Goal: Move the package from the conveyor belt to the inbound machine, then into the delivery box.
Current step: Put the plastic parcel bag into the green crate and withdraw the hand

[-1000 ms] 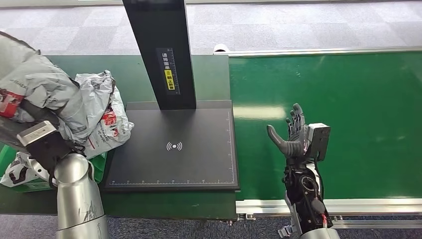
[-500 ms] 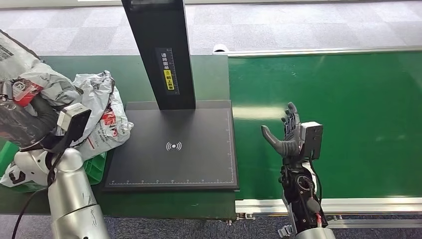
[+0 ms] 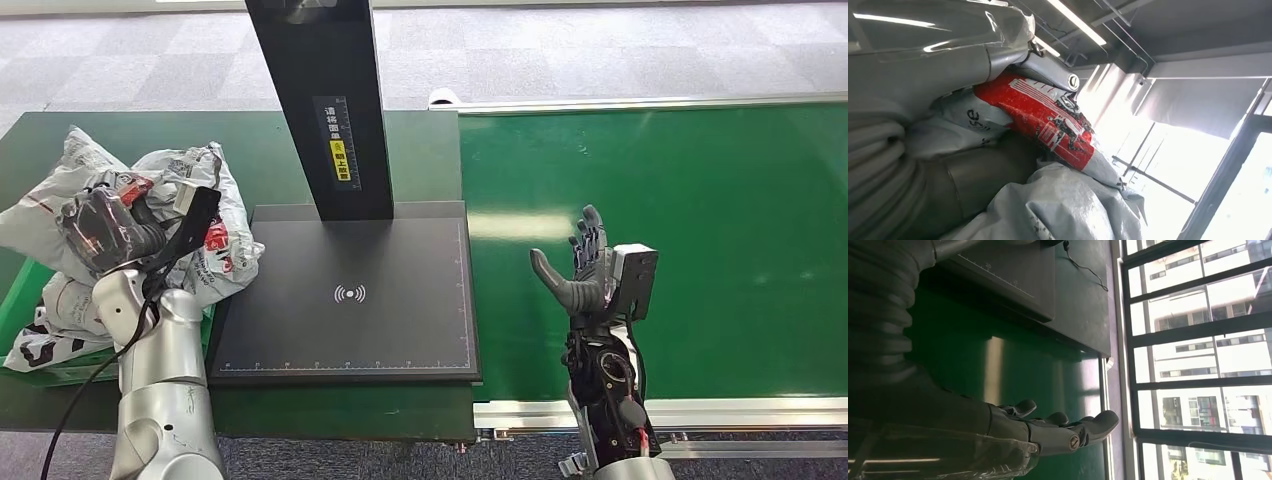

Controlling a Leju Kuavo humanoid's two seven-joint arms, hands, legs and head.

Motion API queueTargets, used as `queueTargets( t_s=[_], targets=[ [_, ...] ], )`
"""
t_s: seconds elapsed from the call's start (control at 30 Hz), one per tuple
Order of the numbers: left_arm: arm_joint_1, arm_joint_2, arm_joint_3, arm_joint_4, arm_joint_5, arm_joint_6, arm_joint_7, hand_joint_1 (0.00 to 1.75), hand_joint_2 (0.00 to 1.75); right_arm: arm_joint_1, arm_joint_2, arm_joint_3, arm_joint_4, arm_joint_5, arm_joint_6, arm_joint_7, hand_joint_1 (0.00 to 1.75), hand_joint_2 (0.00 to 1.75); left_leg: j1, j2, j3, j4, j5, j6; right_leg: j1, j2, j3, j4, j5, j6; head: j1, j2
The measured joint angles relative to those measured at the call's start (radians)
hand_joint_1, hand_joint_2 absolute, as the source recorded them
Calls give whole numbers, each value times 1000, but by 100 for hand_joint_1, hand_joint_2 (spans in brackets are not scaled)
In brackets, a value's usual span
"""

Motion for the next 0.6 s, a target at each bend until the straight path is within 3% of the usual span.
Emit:
queueTargets(
  t_s=[0.27,0.33,0.47,0.57,0.6],
  targets=[
    [-14,16,-1,51,-3,0,16,175,175,0,-1,0,0,-1,0,0,0,175,0,0,0,0,0,0,0,0,0,0,0,0,0,0],
    [-24,28,-17,90,-9,-13,95,175,175,0,-1,1,0,-2,0,3,0,175,0,0,1,0,0,0,0,0,0,0,0,0,0,0],
    [-65,89,-115,250,-1,-92,349,175,175,-5,-2,5,0,0,10,17,0,175,0,-1,2,0,0,0,0,-1,3,0,0,0,0,0],
    [-96,134,-173,355,19,-121,436,173,175,-11,-2,11,0,7,22,22,0,175,0,-1,6,-1,0,0,0,-1,7,0,0,0,0,0],
    [-105,148,-185,383,26,-131,446,130,175,-13,-2,14,1,9,24,22,0,175,0,-1,8,-1,0,0,0,-1,8,0,0,0,0,0]
  ],
)
